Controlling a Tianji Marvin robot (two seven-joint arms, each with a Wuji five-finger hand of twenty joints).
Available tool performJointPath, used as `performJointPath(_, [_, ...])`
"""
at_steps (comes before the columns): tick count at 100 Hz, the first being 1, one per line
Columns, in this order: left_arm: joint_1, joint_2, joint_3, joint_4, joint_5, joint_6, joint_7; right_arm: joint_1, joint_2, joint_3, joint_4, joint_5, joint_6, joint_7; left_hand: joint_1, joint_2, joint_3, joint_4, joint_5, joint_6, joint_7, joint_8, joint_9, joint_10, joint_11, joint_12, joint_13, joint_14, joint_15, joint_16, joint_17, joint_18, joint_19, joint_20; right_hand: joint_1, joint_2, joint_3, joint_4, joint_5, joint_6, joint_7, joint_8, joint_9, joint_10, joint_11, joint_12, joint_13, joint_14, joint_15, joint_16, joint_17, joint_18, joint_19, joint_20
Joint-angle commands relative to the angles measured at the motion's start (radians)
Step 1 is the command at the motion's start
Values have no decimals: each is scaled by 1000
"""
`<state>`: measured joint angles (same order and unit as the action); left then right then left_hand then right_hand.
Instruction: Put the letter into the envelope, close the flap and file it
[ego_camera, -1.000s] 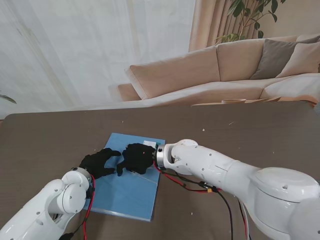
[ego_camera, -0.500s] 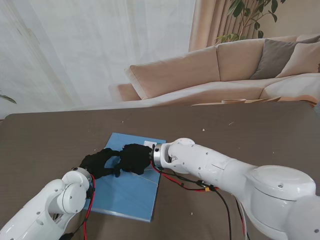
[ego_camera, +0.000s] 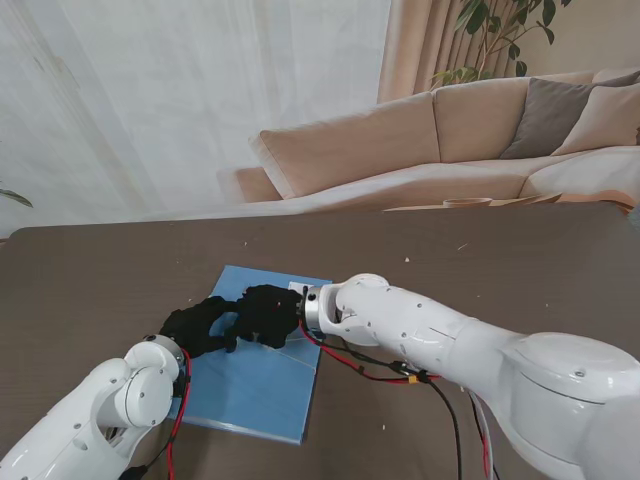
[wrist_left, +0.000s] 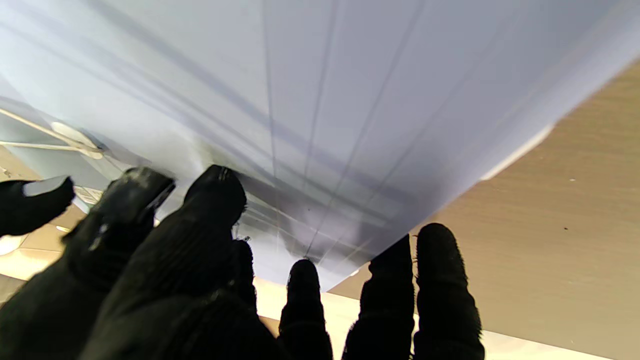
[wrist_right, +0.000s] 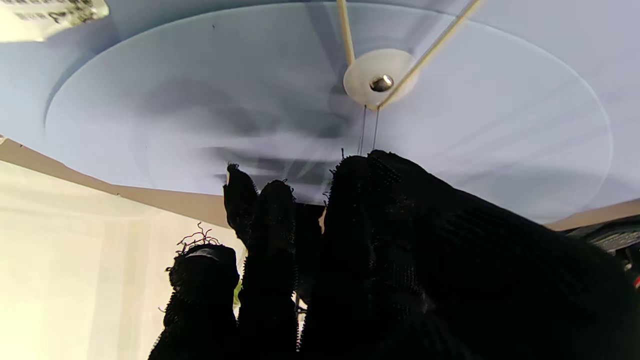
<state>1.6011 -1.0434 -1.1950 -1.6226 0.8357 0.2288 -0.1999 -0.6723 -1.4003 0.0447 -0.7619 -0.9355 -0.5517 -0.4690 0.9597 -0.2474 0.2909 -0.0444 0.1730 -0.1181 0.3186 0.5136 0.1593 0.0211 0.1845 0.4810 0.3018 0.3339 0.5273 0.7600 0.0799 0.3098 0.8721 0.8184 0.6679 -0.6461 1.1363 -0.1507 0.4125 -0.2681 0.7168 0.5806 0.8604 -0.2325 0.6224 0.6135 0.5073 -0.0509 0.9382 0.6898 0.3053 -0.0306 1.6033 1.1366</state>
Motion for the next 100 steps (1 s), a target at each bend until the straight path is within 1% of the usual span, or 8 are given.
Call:
performJointPath(1, [6,-7,5,-3,1,-4,-19,-14,22,11,-28,10,15,20,23,5,0,14,-36,-19,-12,-5,-8,-3,-27,11,27,-61,11,-4,-9,0,0,-11,-47,16,22,5,-41,19,-19,0,-50,15,-24,-43,-31,-15,7,13,-9,8,5,19])
performJointPath(16, [7,-7,4,-5,3,-5,-18,-61,89,87,-154,44,69,127,24,3,0,14,-36,-18,-13,-4,-8,-2,-27,11,28,-62,11,-4,-9,1,0,-11,-129,46,-24,35,-46,78,-31,-2,-45,49,-11,-103,-31,9,7,17,-15,22,15,33])
performJointPath(30, [6,-7,4,-5,5,-6,-17,-104,137,135,-246,72,140,221,23,3,0,14,-36,-18,-14,-4,-9,-3,-27,11,28,-61,11,-4,-8,1,0,-10,-150,54,-60,47,-43,129,-37,-3,-19,62,0,-131,-16,26,12,24,-6,34,22,41])
performJointPath(44, [7,-7,5,-4,5,-8,-17,-140,160,165,-287,78,189,243,20,3,-2,13,-37,-19,-16,-4,-10,-3,-29,11,25,-63,9,-5,-10,0,-1,-11,-141,42,-54,48,-33,157,-26,0,12,72,-2,-180,2,32,12,25,11,37,27,45])
performJointPath(58, [10,-7,1,-5,5,-14,-17,-175,179,201,-324,80,219,251,-4,-2,-19,11,-40,-23,-28,-9,-17,-5,-41,7,-12,-71,-16,-14,-32,-2,-13,-12,-147,48,-57,48,-36,161,-26,-2,6,78,5,-188,1,37,14,27,13,39,30,46])
performJointPath(67, [18,-6,-8,-13,5,-29,-20,-191,188,219,-345,75,231,251,-15,-1,-36,13,-39,-33,-53,-16,-25,-13,-67,4,-67,-95,-69,-36,-63,-11,-44,-14,-152,57,-60,52,-42,162,-30,-5,-4,81,6,-194,-3,38,14,27,12,38,30,47])
performJointPath(79, [43,-4,-36,-30,21,-73,-21,-216,205,246,-382,67,249,260,-22,-1,-68,15,-34,-51,-69,-23,-40,-48,-118,5,-175,-141,-195,-90,-131,-49,-188,-30,-163,79,-66,73,-39,162,-31,-11,-16,92,-3,-229,-5,39,11,26,12,40,29,48])
performJointPath(100, [89,2,-92,-58,56,-158,-29,-266,234,305,-444,59,268,286,-22,-8,-86,16,-21,-66,-34,-53,-37,-71,-142,-54,-216,-176,-329,-133,-134,-86,-410,-1,-162,89,-66,87,-36,160,-32,-15,-25,97,-10,-251,-9,43,-1,20,5,42,27,49])
